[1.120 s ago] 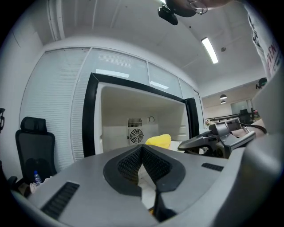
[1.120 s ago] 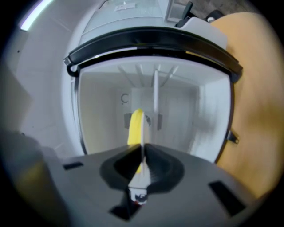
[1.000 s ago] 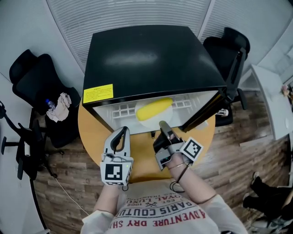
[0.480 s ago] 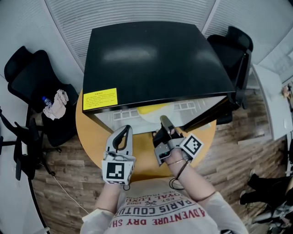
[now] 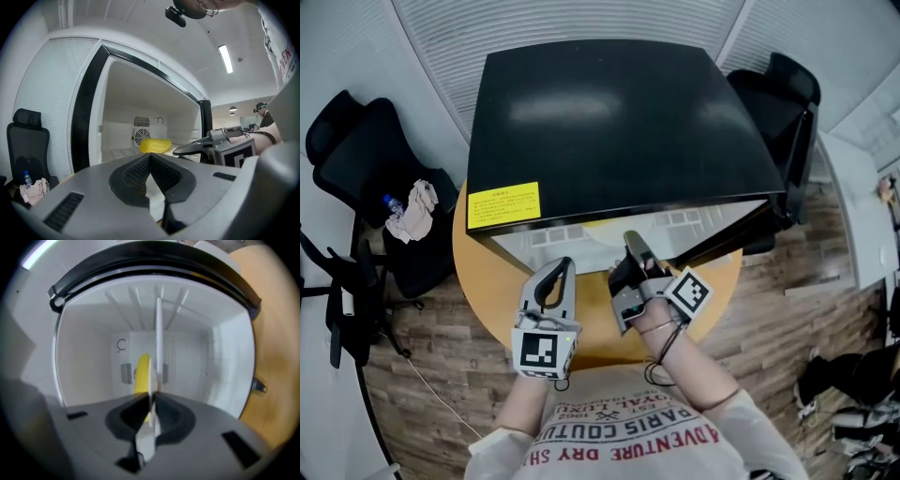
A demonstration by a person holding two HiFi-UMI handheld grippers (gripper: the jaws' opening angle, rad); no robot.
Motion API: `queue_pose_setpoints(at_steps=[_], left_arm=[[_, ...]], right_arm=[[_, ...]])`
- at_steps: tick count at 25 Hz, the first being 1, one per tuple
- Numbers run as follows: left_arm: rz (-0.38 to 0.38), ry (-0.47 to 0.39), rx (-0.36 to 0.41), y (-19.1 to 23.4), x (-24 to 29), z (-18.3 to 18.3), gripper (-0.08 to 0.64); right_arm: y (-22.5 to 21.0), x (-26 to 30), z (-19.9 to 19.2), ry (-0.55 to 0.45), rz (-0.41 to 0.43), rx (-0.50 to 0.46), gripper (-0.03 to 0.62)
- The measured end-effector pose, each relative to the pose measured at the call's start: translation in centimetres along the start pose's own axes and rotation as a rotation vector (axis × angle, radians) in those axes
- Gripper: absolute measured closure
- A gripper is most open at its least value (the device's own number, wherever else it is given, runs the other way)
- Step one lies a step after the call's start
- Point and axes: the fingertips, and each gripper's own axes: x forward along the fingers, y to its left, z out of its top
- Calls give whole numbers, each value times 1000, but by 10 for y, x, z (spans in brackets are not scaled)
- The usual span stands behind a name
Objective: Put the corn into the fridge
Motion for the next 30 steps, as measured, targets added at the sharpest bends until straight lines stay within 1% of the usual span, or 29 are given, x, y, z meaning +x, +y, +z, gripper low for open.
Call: queue_pose_setpoints(at_steps=[3, 5, 9, 12, 15, 18, 20, 21, 22, 24, 26, 28, 30], left_arm=[[6, 0, 1, 1, -2, 0, 531], [14, 0, 6, 4, -3, 1, 531], [28, 1, 31, 6, -5, 2, 531], [23, 3, 29, 2, -5, 2, 531], [19, 3, 50, 1, -6, 2, 531], [31, 1, 42, 0, -9, 4, 531], [38, -4, 57, -2, -12, 7, 531], [43, -5, 61, -3, -15, 8, 531], [48, -6, 62, -5, -17, 8, 531], [58, -8, 51, -9, -21, 7, 531], [63, -7, 45, -14, -25, 5, 531], [64, -4, 40, -22, -29, 6, 531], [67, -2, 40, -30, -34, 9, 531]], right_arm=[[0, 1, 0, -7, 13, 12, 538], [0, 2, 0, -6, 21, 0, 538], [3, 0, 0, -2, 41, -61, 538], [4, 0, 1, 1, 59, -116, 530], [6, -1, -3, 8, 68, -123, 456], [12, -11, -6, 6, 85, -136, 456], [14, -21, -8, 18, 92, -145, 456], [13, -25, -10, 30, 91, -151, 481], [12, -30, -13, 49, 91, -164, 535], [14, -39, -19, 100, 106, -195, 561], [24, -48, -26, 143, 147, -237, 565], [38, -56, -30, 185, 201, -336, 565], [51, -65, -33, 226, 242, -470, 565]])
